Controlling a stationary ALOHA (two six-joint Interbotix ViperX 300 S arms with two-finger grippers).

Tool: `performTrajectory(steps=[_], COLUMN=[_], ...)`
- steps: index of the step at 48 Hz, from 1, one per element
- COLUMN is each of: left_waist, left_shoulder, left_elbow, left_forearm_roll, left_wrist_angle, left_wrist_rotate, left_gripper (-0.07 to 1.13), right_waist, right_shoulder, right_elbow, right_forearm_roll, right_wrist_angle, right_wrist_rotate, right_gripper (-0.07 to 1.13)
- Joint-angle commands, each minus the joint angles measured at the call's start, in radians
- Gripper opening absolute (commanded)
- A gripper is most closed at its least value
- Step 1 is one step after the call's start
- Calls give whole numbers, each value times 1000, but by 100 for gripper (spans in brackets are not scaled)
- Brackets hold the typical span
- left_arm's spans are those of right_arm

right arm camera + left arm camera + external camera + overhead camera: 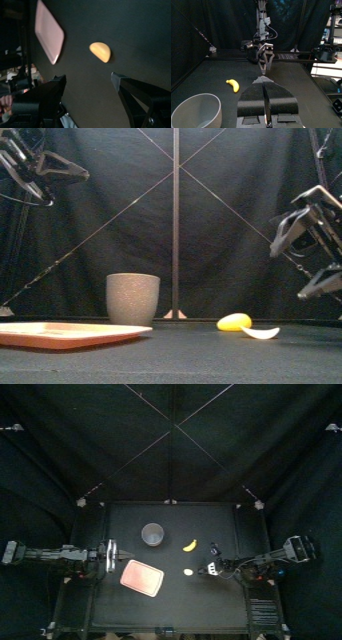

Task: Pick the chip then place it on the pink plate
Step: Pick the chip

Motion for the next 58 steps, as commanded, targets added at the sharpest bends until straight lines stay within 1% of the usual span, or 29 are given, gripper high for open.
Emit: performTrajectory(steps=[1, 7, 16, 26, 34, 53, 58], left_waist=[2, 2, 0, -9, -9, -9, -9], left_shoulder=[5, 3, 3, -11, -12, -12, -12], left_elbow=[-9, 0, 3, -9, 2, 15, 17], left_forearm_roll=[-5, -3, -5, -11, -12, -14, -14], left_wrist_angle=[-9, -8, -9, -9, -9, -6, -6], left_wrist_rotate=[0, 0, -3, 2, 0, -3, -3], left_gripper=[-1, -1, -1, -1, -1, -1, -1], right_waist=[15, 28, 25, 23, 21, -32, -34], right_shoulder=[86, 175, 270, 288, 291, 342, 354], right_elbow=[-51, -118, -170, -163, -166, -196, -204], right_forearm_roll=[17, 31, 37, 64, 66, 32, 20], right_wrist_angle=[-11, -55, -64, -61, -61, -61, -58], right_wrist_rotate=[28, 31, 32, 31, 29, 21, 21], right_gripper=[104, 104, 104, 104, 104, 103, 102])
